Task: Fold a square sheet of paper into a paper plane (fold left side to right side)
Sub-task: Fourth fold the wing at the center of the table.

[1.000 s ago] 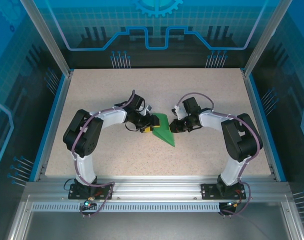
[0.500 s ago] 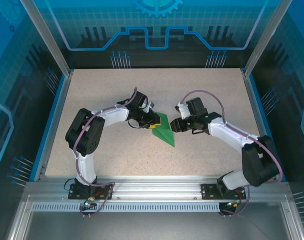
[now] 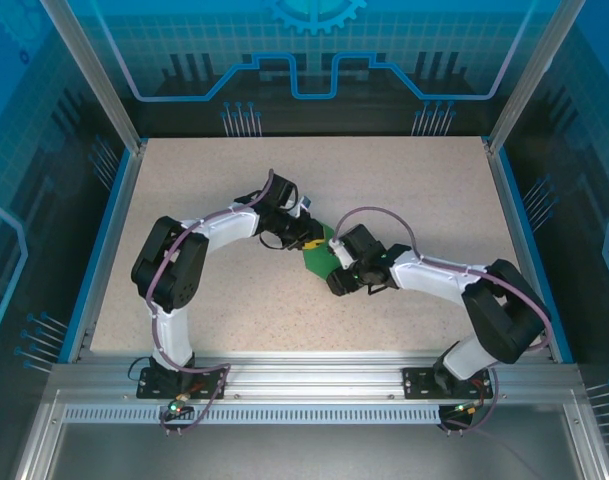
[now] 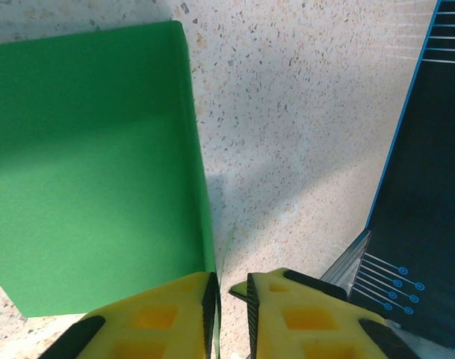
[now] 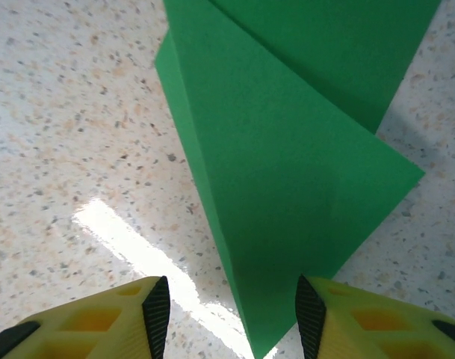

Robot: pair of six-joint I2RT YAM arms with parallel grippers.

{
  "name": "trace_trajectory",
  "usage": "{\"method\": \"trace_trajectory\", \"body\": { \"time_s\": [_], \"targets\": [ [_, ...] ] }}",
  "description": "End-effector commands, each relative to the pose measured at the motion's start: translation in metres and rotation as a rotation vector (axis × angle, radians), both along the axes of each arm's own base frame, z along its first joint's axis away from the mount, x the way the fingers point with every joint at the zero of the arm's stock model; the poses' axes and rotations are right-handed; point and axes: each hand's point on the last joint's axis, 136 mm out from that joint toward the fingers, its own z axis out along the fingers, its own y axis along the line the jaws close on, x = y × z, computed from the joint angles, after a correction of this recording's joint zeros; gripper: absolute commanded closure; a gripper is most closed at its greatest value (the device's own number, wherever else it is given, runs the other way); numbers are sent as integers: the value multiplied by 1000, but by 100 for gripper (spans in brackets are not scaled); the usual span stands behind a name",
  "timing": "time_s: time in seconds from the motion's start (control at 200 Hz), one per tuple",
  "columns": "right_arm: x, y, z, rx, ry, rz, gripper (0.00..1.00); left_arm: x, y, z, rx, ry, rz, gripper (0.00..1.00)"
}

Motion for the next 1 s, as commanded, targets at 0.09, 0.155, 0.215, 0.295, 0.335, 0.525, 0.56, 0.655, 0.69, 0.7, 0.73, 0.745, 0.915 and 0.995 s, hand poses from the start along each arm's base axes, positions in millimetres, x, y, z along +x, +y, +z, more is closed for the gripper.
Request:
{"method": "trace_trajectory", "body": {
  "time_s": [0.09,0.155,0.215,0.295,0.335,0.525,0.56,0.655,0.69,0.7,0.73,0.745,0.915,0.995],
  "targets": [
    [14,12,2,-8,-32,-16,55,-5,-5,-2,-7,63,-3,79],
    [15,12,0,-16,-29,-19,56,-5,-5,-2,-7,66,-2,80],
    [16,11,-1,-22,-28,-21,58,-5,-5,-2,-6,63,-4,80],
    [16,8,-4,-36,-25,-27,62,-6,-4,0,0,56,-8,80],
    [15,8,-5,-39,-23,-27,65,-6,-3,0,5,51,-9,79],
    [14,7,-7,-44,-15,-24,83,-5,1,10,13,17,-11,68],
    [14,7,-7,-44,-13,-25,85,-5,3,12,17,9,-10,64],
    [13,7,-7,-39,-7,-17,90,-4,10,21,22,-19,-3,53],
    [12,7,-8,-37,-3,-15,91,-4,13,24,25,-30,0,51],
    [12,8,-7,-33,-2,-13,91,-4,14,25,26,-33,0,51],
    [12,8,-7,-30,2,-13,92,-3,18,29,26,-46,5,48],
    [12,8,-7,-27,4,-12,92,-3,20,31,26,-54,7,48],
    [10,15,-3,43,40,0,94,-2,47,44,58,-109,52,37],
    [8,20,1,91,63,11,94,-5,57,39,79,-98,68,38]
  ]
}}
